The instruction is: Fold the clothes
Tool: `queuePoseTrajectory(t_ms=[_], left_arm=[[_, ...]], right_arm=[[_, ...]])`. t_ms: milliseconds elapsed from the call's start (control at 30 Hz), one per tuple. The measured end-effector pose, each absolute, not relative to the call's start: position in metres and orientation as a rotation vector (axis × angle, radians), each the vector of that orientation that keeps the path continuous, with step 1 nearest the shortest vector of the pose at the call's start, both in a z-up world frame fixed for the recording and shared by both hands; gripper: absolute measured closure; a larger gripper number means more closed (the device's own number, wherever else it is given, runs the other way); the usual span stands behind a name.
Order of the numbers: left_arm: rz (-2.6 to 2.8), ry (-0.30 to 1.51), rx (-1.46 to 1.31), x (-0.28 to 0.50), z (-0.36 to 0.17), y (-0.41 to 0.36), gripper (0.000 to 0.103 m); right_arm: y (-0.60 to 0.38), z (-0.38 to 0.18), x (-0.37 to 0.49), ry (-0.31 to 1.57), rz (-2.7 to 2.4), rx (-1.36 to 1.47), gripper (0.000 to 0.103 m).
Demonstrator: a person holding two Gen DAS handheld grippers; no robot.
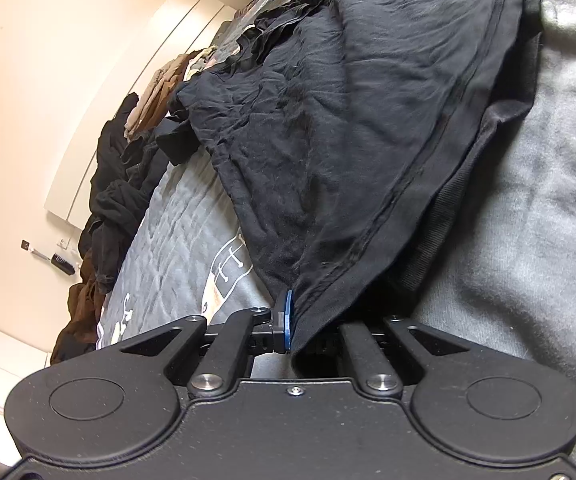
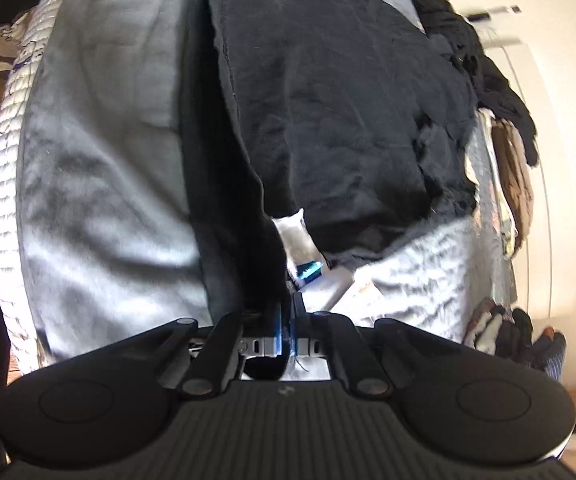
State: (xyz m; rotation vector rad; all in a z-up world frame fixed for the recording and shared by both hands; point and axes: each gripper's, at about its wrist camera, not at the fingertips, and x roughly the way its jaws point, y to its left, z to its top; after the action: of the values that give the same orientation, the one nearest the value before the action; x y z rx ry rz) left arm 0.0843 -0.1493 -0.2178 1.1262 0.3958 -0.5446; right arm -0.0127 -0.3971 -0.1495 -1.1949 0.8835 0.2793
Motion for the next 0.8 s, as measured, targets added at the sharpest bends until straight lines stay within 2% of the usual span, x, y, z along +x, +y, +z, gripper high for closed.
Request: queuePoseTrajectory(t_ms=[567,800], left_arm=[[-0.608,0.402,1.111,0.078,-0.213,-0.147,0.100],[-0.654,0.391,1.066,0.068,-0.187,-0.136,0.101]], right_arm=[[-0.430,-0.142,-0.029,1.009,0.253,-1.062,0.100],[-0.429,-0.120,-0.037,0.951,0.221,-1.013,0.100]])
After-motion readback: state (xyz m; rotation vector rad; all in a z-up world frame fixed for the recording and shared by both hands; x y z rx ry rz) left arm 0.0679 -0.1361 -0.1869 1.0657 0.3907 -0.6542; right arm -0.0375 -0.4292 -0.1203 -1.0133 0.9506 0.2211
